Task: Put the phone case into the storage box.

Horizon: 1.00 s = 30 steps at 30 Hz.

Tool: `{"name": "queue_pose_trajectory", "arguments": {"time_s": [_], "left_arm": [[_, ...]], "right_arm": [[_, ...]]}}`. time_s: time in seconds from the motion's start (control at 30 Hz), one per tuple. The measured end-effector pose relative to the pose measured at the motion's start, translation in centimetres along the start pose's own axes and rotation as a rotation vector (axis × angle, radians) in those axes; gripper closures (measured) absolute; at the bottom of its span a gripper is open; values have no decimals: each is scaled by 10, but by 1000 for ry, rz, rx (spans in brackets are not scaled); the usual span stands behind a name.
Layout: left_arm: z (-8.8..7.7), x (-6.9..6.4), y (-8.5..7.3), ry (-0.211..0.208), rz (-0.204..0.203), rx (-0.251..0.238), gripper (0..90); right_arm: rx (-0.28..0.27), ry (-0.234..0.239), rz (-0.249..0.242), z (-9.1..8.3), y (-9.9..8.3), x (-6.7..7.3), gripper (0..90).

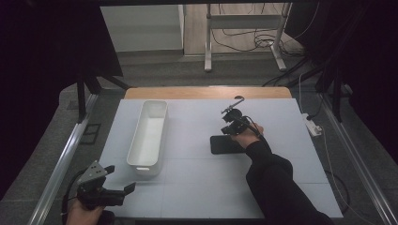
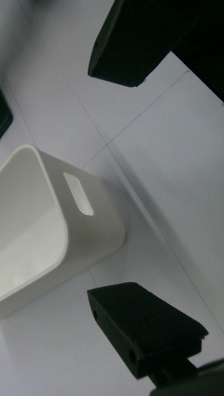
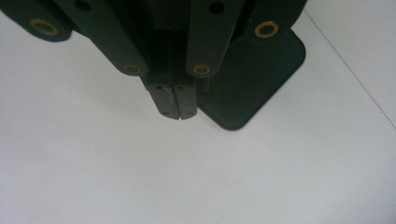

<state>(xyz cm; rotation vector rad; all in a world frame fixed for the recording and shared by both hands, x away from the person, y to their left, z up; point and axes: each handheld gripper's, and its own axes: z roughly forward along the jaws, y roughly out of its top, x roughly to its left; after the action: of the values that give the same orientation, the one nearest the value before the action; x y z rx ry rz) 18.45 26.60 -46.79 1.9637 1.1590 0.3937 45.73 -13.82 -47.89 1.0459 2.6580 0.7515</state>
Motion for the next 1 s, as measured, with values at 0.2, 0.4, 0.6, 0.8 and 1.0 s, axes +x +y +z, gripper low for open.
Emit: {"name": "queue_pose_trajectory", "arguments": {"time_s": [0.2,0.4,0.6,0.8,1.0], "left_arm": [[0,0,0,-1,4,1,6],[1,0,1,-5,4,1,7],[1,0,1,-6,4,1,7],[1,0,1,-5,7,2,7],[1,0,1,-5,7,2,7]], "right_arm": [[18,6,3,12,11,2,894],[39,6,-1,23,15,6,894],[45,-2,-5,30,20,8,894],[62,1,-21,39,21,14,893],[70,3,-21,42,20,16,894]]}}
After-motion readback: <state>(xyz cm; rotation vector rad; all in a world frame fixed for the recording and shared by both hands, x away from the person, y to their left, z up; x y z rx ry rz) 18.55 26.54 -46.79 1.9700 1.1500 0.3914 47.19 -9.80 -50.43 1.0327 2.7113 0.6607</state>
